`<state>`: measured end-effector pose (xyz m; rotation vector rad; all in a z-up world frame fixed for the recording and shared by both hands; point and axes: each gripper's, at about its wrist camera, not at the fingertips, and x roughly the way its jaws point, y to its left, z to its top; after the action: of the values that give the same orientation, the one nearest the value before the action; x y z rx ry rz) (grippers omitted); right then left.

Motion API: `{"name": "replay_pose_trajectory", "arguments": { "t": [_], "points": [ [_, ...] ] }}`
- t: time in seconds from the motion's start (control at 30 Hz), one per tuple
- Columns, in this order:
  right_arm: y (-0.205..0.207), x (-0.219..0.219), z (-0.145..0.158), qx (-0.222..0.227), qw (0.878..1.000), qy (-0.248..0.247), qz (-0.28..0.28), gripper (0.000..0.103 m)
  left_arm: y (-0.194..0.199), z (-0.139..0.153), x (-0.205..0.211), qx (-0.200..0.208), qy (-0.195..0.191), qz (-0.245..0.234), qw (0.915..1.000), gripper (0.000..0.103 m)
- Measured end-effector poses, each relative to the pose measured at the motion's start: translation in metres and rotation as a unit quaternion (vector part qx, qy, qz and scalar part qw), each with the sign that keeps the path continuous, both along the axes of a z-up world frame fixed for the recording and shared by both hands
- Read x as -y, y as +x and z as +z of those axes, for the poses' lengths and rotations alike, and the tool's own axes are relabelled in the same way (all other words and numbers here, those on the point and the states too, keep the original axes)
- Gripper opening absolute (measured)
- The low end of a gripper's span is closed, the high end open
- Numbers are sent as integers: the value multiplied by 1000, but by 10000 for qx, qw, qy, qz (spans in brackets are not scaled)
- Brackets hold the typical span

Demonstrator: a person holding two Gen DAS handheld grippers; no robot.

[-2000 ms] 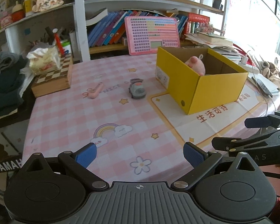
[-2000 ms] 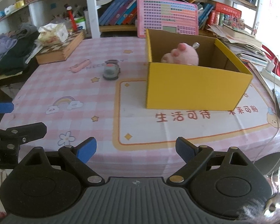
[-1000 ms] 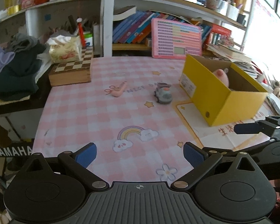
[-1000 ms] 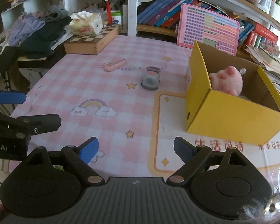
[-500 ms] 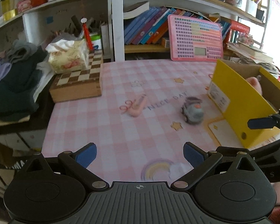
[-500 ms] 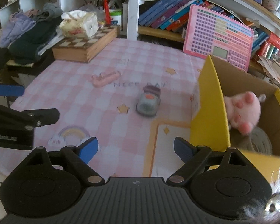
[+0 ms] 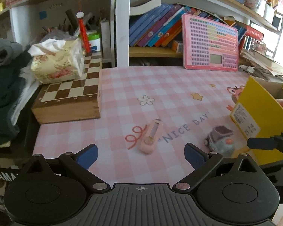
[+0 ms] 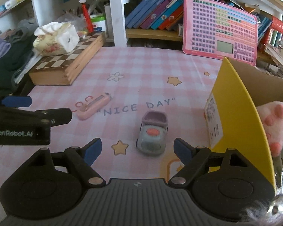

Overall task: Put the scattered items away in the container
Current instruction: 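Grasp the pink stick with left gripper while right grasps the grey toy car, then lift the pink stick and grey car and carry them over the yellow box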

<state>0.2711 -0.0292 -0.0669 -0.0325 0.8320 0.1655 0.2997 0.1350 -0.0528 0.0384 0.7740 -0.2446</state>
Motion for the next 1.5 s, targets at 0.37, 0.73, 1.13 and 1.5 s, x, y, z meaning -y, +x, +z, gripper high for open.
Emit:
{"name": "replay_pose_trajectory", "arguments": {
  "t": [0.37, 0.73, 1.13, 1.5],
  "points": [
    [39, -7, -19, -252, 9996, 34, -130, 84, 50, -25, 15, -174, 173, -207, 9995, 83],
    [59, 5, -36, -505, 9977, -79, -439, 63, 63, -45, 41, -385, 410, -768, 9955, 31],
    [53, 7, -22, -262, 9994, 111, -173, 41, 52, -31, 24, -440, -254, -559, 9971, 23],
    [24, 4, 3, 46, 9996, 174, 203, 41, 8, -3, 3, -202, -588, -331, 9975, 23]
  ]
}}
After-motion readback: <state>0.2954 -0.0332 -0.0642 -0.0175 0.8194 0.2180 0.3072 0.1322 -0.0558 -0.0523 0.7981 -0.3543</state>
